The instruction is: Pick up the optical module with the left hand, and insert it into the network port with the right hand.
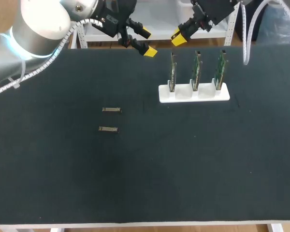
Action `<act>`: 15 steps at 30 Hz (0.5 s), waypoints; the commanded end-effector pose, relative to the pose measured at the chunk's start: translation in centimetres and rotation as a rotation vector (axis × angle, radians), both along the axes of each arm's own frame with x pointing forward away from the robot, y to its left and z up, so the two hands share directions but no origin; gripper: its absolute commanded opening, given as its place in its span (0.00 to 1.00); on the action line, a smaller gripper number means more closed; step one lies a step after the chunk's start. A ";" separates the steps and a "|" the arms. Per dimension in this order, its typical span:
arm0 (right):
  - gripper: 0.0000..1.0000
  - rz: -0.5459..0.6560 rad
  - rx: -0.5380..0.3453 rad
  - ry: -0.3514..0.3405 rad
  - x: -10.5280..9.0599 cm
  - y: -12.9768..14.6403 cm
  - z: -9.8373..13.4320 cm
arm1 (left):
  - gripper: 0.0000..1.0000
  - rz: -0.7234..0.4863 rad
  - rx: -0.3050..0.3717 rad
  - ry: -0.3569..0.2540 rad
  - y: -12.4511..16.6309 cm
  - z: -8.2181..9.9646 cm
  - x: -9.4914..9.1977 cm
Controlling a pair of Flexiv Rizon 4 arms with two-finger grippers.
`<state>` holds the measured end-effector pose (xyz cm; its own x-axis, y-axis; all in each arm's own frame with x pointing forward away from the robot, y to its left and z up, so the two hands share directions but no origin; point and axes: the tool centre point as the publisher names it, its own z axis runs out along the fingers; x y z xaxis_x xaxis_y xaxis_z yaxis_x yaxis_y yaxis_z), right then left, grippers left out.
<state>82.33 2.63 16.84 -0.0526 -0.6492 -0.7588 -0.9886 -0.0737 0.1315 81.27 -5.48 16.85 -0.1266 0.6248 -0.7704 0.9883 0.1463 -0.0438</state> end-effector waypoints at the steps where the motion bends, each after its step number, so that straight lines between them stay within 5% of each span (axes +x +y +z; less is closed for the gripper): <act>1: 0.00 0.341 0.021 0.293 0.8 0.0 -0.1 | 1.00 0.002 0.002 -0.001 0.0 0.0 -0.1; 15: 0.00 0.355 0.019 0.293 0.6 0.5 -0.3 | 1.00 0.002 0.002 -0.001 0.0 0.0 -0.1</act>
<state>82.18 3.02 16.79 -0.0445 -0.6502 -0.7585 -0.9884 -0.0819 0.1281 81.27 -5.48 16.84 -0.1267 0.6248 -0.7704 0.9883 0.1464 -0.0438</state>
